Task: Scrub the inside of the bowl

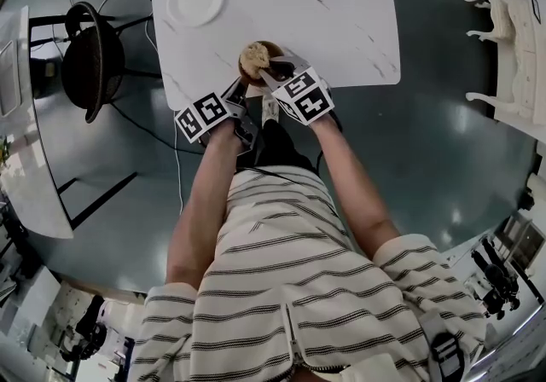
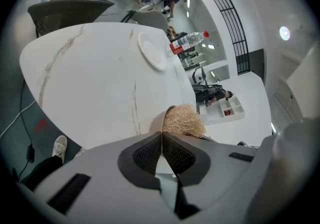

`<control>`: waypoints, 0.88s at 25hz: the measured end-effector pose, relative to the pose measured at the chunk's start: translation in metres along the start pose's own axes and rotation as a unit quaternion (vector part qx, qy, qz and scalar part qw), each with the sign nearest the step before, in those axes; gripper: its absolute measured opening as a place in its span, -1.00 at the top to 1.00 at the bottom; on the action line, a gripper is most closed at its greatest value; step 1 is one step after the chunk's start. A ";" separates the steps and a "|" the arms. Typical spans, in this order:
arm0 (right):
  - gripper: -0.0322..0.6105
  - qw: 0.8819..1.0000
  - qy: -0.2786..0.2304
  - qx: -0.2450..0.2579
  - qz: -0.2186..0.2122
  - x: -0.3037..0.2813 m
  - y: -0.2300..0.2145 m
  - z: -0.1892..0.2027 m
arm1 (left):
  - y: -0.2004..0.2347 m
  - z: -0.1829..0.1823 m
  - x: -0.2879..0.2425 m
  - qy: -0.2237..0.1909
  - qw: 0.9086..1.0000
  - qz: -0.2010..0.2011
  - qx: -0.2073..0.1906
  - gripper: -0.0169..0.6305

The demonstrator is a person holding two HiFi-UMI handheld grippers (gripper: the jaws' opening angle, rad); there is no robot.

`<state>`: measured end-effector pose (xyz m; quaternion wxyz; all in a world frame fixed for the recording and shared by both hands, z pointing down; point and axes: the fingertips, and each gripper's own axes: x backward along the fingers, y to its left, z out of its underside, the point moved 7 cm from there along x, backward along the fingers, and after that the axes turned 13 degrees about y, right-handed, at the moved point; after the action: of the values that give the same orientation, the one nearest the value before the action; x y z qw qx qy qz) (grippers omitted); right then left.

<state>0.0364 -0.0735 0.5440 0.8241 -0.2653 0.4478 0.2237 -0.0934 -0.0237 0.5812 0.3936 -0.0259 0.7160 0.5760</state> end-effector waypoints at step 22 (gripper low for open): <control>0.70 0.988 -0.083 -0.127 0.000 0.048 -0.010 0.017 | -0.012 0.000 0.013 -0.012 1.000 0.009 -0.024 0.92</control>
<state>0.0770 -0.0640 0.5125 0.8180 -0.3481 0.3457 0.3003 -0.0963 -0.0227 0.5642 0.3963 -0.0220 0.6971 0.5971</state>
